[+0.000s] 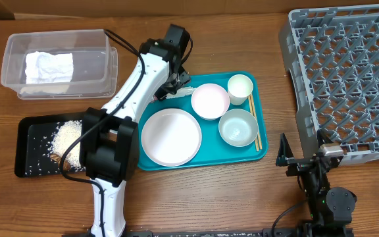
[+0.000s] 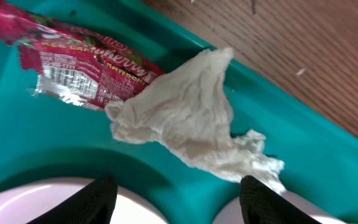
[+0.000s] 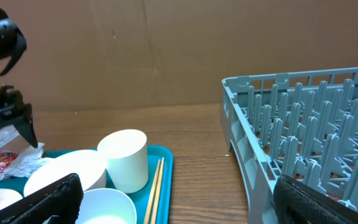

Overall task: Sort waste into correct bins and load items into the dishwasher
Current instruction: 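Reach the left gripper back to the red snack wrapper on the tray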

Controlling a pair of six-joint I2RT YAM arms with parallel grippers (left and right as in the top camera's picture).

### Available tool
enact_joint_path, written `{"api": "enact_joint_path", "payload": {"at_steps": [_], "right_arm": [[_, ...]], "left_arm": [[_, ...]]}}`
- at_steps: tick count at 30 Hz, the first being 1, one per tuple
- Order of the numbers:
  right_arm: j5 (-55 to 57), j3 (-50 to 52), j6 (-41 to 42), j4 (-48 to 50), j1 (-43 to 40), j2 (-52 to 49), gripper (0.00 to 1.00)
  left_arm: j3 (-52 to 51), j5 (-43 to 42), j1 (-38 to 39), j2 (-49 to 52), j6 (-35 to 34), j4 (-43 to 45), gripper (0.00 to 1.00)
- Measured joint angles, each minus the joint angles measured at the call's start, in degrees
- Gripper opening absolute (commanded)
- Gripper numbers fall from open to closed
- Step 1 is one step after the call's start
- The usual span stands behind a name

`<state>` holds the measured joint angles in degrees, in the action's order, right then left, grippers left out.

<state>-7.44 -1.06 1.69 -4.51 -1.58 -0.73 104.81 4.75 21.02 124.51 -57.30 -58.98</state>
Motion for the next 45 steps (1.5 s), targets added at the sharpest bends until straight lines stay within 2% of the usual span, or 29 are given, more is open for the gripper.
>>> {"api": "enact_joint_path", "payload": {"at_steps": [9,19,22,27,39,45], "right_arm": [[-0.02,0.00,0.00,-0.02,0.00,0.00,1.00],[0.00,0.00,0.02,0.00,0.00,0.00,1.00],[0.00,0.00,0.02,0.02,0.02,0.00,1.00],[-0.02,0.00,-0.02,0.02,0.00,0.00,1.00],[0.00,0.00,0.00,0.00,0.02,0.00,1.00],[0.00,0.00,-0.02,0.02,0.02,0.00,1.00]], "left_arm": [[-2.10,0.00,0.00,0.00,0.76,5.20,0.63],[-3.78,-0.57,0.00,0.00,0.87,7.87,0.64],[-4.74,-1.03,0.28,0.00,1.57,8.31,0.62],[-5.09,-1.29,0.76,0.00,4.96,8.46,0.49],[-5.14,-1.03,0.81,0.00,7.98,9.42,0.50],[-5.14,-1.03,0.81,0.28,7.98,9.49,0.46]]}}
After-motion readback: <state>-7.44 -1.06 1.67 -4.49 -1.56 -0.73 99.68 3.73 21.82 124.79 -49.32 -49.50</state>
